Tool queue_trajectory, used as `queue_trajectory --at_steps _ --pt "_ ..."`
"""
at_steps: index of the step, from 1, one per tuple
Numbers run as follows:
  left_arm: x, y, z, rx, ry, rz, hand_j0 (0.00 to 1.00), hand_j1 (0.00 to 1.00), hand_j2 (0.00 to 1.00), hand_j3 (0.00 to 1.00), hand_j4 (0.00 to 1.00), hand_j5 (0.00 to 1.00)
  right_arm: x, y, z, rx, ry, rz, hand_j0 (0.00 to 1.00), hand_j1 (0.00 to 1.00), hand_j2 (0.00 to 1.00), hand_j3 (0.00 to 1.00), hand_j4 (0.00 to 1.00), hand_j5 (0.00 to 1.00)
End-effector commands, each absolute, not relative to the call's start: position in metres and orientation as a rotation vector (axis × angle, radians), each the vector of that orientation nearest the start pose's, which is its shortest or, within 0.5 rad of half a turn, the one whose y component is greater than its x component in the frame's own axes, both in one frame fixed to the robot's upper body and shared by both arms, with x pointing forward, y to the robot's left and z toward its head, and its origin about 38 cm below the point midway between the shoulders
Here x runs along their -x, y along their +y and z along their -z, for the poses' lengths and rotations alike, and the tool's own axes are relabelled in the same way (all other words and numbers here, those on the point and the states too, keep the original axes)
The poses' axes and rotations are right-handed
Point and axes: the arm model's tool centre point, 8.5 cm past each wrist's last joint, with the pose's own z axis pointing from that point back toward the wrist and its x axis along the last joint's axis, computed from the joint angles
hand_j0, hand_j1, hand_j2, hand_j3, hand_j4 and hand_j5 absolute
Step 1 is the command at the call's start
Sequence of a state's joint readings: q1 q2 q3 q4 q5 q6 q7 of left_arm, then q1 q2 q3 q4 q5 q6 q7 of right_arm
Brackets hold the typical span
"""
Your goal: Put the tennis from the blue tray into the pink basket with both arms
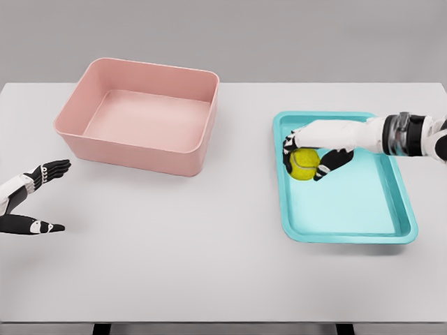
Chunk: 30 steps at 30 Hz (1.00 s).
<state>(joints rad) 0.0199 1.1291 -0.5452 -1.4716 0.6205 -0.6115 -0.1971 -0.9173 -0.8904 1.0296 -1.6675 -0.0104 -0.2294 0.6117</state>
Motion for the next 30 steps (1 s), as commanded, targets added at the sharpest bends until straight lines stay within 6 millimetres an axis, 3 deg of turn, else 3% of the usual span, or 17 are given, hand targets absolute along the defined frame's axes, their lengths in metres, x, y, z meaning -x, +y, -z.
queue_trajectory --at_steps 1,7,10,12,19,21,23,25,30 --pt "-0.305 0.435 -0.123 0.094 -1.503 0.874 1.00 1.00 1.00 1.00 1.00 1.00 -0.405 -0.185 -0.245 -0.033 -1.404 -2.081 0.39 0.39 0.39 0.39 0.39 0.39" --pt "-0.305 0.435 -0.123 0.094 -1.503 0.874 1.00 1.00 1.00 1.00 1.00 1.00 -0.387 -0.093 -0.239 -0.257 -1.553 -2.118 0.39 0.39 0.39 0.39 0.39 0.39" --pt "-0.305 0.435 -0.123 0.094 -1.503 0.874 1.00 1.00 1.00 1.00 1.00 1.00 -0.385 -0.066 -0.232 -0.312 -1.568 -2.121 0.39 0.39 0.39 0.39 0.39 0.39" --pt "-0.305 0.435 -0.123 0.094 -1.503 0.874 1.00 1.00 1.00 1.00 1.00 1.00 -0.378 -0.050 -0.215 -0.370 -1.538 -2.131 0.40 0.40 0.40 0.40 0.40 0.40" --pt "-0.305 0.435 -0.123 0.095 -1.500 0.875 1.00 1.00 1.00 1.00 1.00 1.00 -0.388 -0.051 -0.199 -0.344 -1.488 -2.135 0.41 0.41 0.41 0.41 0.41 0.41" --pt "-0.305 0.435 -0.123 0.095 -1.502 0.875 1.00 1.00 1.00 1.00 1.00 1.00 -0.387 -0.051 -0.200 -0.345 -1.493 -2.139 0.46 0.46 0.46 0.46 0.46 0.46" --pt "-0.305 0.435 -0.123 0.094 -1.503 0.874 1.00 1.00 1.00 1.00 1.00 1.00 -0.386 -0.051 -0.200 -0.344 -1.494 -2.141 0.93 0.93 0.93 0.93 0.93 0.93" --pt "-0.305 0.435 -0.123 0.095 -1.502 0.875 1.00 1.00 1.00 1.00 1.00 1.00 -0.385 -0.050 -0.201 -0.346 -1.497 -2.144 0.97 0.97 0.97 0.97 0.97 0.97" --pt "-0.305 0.435 -0.123 0.095 -1.502 0.875 1.00 1.00 1.00 1.00 1.00 1.00 -0.380 -0.052 -0.207 -0.350 -1.517 -2.157 0.98 0.98 0.98 0.98 0.98 0.98"
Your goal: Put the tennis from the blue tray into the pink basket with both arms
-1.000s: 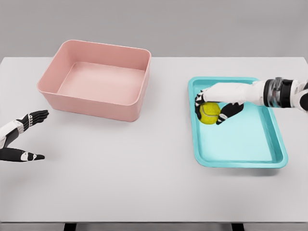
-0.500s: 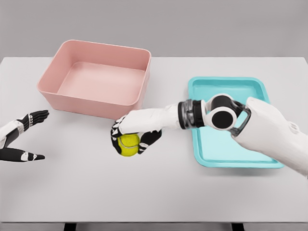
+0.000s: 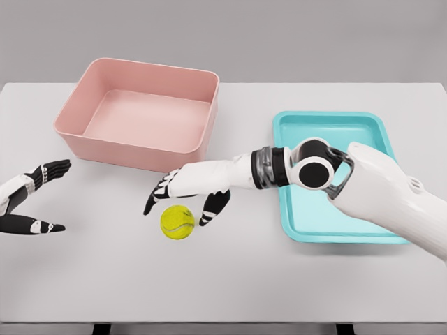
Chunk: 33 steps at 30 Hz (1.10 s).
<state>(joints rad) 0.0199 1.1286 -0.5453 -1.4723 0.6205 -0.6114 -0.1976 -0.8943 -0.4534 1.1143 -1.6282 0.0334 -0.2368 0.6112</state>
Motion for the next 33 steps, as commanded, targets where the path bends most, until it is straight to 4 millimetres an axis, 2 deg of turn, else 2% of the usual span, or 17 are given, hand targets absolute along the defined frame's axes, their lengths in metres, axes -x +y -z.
queue_trajectory --at_steps 1,3,6,7,9,10,12,14,16,19,24,26,28,29,33 --pt "-0.305 0.435 -0.123 0.096 -1.503 0.874 1.00 1.00 1.00 1.00 1.00 1.00 -0.380 -0.053 -0.208 0.473 2.066 2.936 0.99 0.99 0.99 0.99 0.99 0.99" --pt "-0.305 0.435 -0.123 0.097 -1.503 0.873 1.00 1.00 1.00 1.00 1.00 1.00 -0.376 -0.055 -0.218 0.456 2.074 2.903 1.00 1.00 1.00 1.00 1.00 1.00" --pt "-0.305 0.434 -0.122 0.098 -1.502 0.873 1.00 1.00 1.00 1.00 1.00 1.00 -0.375 -0.088 -0.261 0.386 2.165 2.739 1.00 1.00 1.00 1.00 1.00 1.00" --pt "-0.304 0.433 -0.120 0.104 -1.497 0.877 1.00 1.00 1.00 1.00 1.00 1.00 -0.375 -0.106 -0.279 0.448 2.238 2.622 1.00 1.00 1.00 1.00 1.00 1.00" --pt "-0.302 0.429 -0.116 0.106 -1.491 0.900 1.00 1.00 1.00 1.00 1.00 1.00 -0.376 -0.158 -0.320 0.558 2.406 2.375 1.00 1.00 1.00 1.00 1.00 1.00" --pt "-0.302 0.424 -0.112 0.120 -1.499 0.886 1.00 1.00 1.00 1.00 1.00 1.00 -0.385 -0.188 -0.335 0.593 2.551 2.310 1.00 1.00 1.00 1.00 1.00 1.00" --pt "-0.301 0.419 -0.108 0.127 -1.500 0.896 1.00 1.00 1.00 1.00 1.00 1.00 -0.402 -0.244 -0.350 0.509 2.771 2.263 1.00 1.00 1.00 1.00 1.00 1.00" --pt "-0.300 0.409 -0.101 0.144 -1.511 0.898 1.00 1.00 1.00 1.00 1.00 1.00 -0.412 -0.278 -0.340 0.419 2.912 2.246 1.00 1.00 1.00 1.00 1.00 1.00" --pt "-0.302 0.403 -0.098 0.152 -1.526 0.889 1.00 1.00 1.00 1.00 1.00 1.00 -0.414 -0.291 -0.324 0.400 2.969 2.261 1.00 1.00 1.00 1.00 1.00 1.00" --pt "-0.304 0.398 -0.098 0.150 -1.541 0.905 1.00 1.00 1.00 1.00 1.00 1.00 -0.409 -0.300 -0.310 0.397 2.971 2.326 1.00 1.00 1.00 1.00 1.00 1.00" --pt "-0.308 0.386 -0.095 0.156 -1.571 0.911 1.00 1.00 1.00 1.00 1.00 1.00 -0.401 -0.315 -0.302 0.361 2.949 2.420 1.00 1.00 1.00 1.00 1.00 1.00" --pt "-0.314 0.382 -0.099 0.133 -1.615 0.909 1.00 1.00 1.00 1.00 1.00 1.00 -0.398 -0.319 -0.286 0.399 2.975 2.447 1.00 1.00 1.00 1.00 1.00 1.00" --pt "-0.318 0.377 -0.101 0.119 -1.648 0.907 1.00 1.00 1.00 1.00 1.00 1.00 -0.395 -0.326 -0.285 0.381 2.966 2.483 1.00 1.00 1.00 1.00 1.00 1.00" --pt "-0.318 0.377 -0.101 0.116 -1.648 0.911 1.00 1.00 1.00 1.00 1.00 1.00 -0.395 -0.327 -0.278 0.398 2.984 2.489 1.00 1.00 1.00 1.00 1.00 1.00" --pt "-0.321 0.367 -0.100 0.089 -1.681 0.940 1.00 1.00 1.00 1.00 1.00 1.00 -0.387 -0.325 -0.251 0.507 3.014 2.508 1.00 1.00 1.00 1.00 1.00 1.00"
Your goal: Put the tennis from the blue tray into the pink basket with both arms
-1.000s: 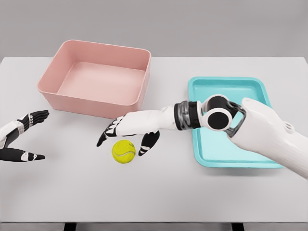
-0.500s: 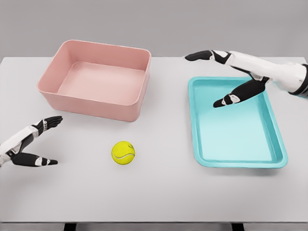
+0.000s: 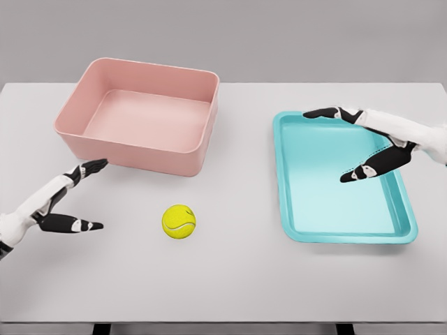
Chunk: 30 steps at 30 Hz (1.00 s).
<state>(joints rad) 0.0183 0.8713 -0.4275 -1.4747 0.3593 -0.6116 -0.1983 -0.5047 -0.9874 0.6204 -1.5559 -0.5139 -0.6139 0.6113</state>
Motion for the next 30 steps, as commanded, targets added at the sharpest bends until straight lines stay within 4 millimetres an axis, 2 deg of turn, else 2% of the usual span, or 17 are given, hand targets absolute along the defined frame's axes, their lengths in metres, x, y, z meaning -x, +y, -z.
queue_trajectory --at_steps 1,2,5,12,15,18,21,30 --pt "-0.320 0.364 -0.098 0.080 -1.687 0.943 1.00 1.00 1.00 1.00 1.00 1.00 -0.385 -0.321 -0.241 -0.325 -1.771 -1.463 1.00 1.00 1.00 1.00 1.00 1.00" --pt "-0.319 0.363 -0.096 0.083 -1.684 0.943 1.00 1.00 1.00 1.00 1.00 1.00 -0.385 -0.317 -0.237 -0.341 -1.774 -1.454 1.00 1.00 1.00 1.00 1.00 1.00" --pt "-0.318 0.362 -0.095 0.087 -1.682 0.947 1.00 1.00 1.00 1.00 1.00 1.00 -0.386 -0.321 -0.246 -0.317 -1.802 -1.446 1.00 1.00 1.00 1.00 1.00 1.00" --pt "-0.316 0.360 -0.092 0.073 -1.670 0.989 1.00 1.00 1.00 1.00 1.00 1.00 -0.386 -0.324 -0.248 -0.303 -1.801 -1.451 1.00 1.00 1.00 1.00 1.00 1.00" --pt "-0.315 0.354 -0.090 0.073 -1.667 1.022 1.00 1.00 1.00 1.00 1.00 1.00 -0.387 -0.326 -0.249 -0.296 -1.809 -1.439 1.00 1.00 1.00 1.00 1.00 1.00" --pt "-0.309 0.349 -0.087 0.088 -1.665 1.026 1.00 1.00 1.00 1.00 1.00 1.00 -0.384 -0.325 -0.238 -0.313 -1.792 -1.426 1.00 1.00 1.00 1.00 1.00 1.00" --pt "-0.308 0.346 -0.087 0.091 -1.669 1.035 1.00 1.00 1.00 1.00 1.00 1.00 -0.384 -0.329 -0.243 -0.296 -1.792 -1.433 1.00 1.00 1.00 1.00 1.00 1.00" --pt "-0.301 0.330 -0.092 0.128 -1.694 1.075 1.00 1.00 1.00 1.00 1.00 1.00 -0.383 -0.325 -0.241 -0.312 -1.800 -1.430 1.00 1.00 1.00 1.00 1.00 1.00"
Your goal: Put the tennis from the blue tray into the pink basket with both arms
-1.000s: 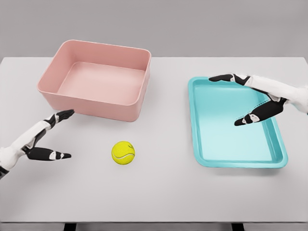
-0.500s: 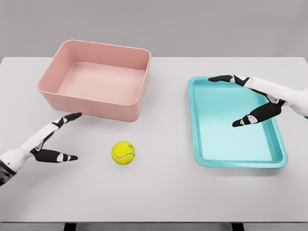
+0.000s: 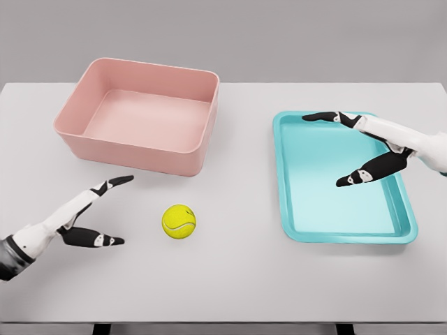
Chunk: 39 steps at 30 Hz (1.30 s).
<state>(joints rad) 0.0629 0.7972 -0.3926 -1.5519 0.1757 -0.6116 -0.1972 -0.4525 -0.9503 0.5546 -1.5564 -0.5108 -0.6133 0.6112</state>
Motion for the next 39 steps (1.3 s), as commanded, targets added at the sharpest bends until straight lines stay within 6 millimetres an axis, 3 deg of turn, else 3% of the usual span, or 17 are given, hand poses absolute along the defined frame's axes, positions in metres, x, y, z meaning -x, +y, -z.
queue_trajectory --at_steps 1,17,39 --pt "-0.301 0.329 -0.092 0.130 -1.694 1.075 1.00 1.00 1.00 1.00 1.00 1.00 -0.383 -0.325 -0.242 -0.313 -1.801 -1.429 1.00 1.00 1.00 1.00 1.00 1.00" --pt "-0.296 0.297 -0.094 0.204 -1.757 1.056 1.00 1.00 1.00 1.00 1.00 1.00 -0.384 -0.325 -0.241 -0.311 -1.799 -1.425 1.00 1.00 1.00 1.00 1.00 1.00" --pt "-0.285 0.259 -0.078 0.330 -1.763 1.008 0.99 0.99 0.99 0.99 0.99 0.99 -0.383 -0.323 -0.242 -0.317 -1.804 -1.432 1.00 1.00 1.00 1.00 1.00 1.00"
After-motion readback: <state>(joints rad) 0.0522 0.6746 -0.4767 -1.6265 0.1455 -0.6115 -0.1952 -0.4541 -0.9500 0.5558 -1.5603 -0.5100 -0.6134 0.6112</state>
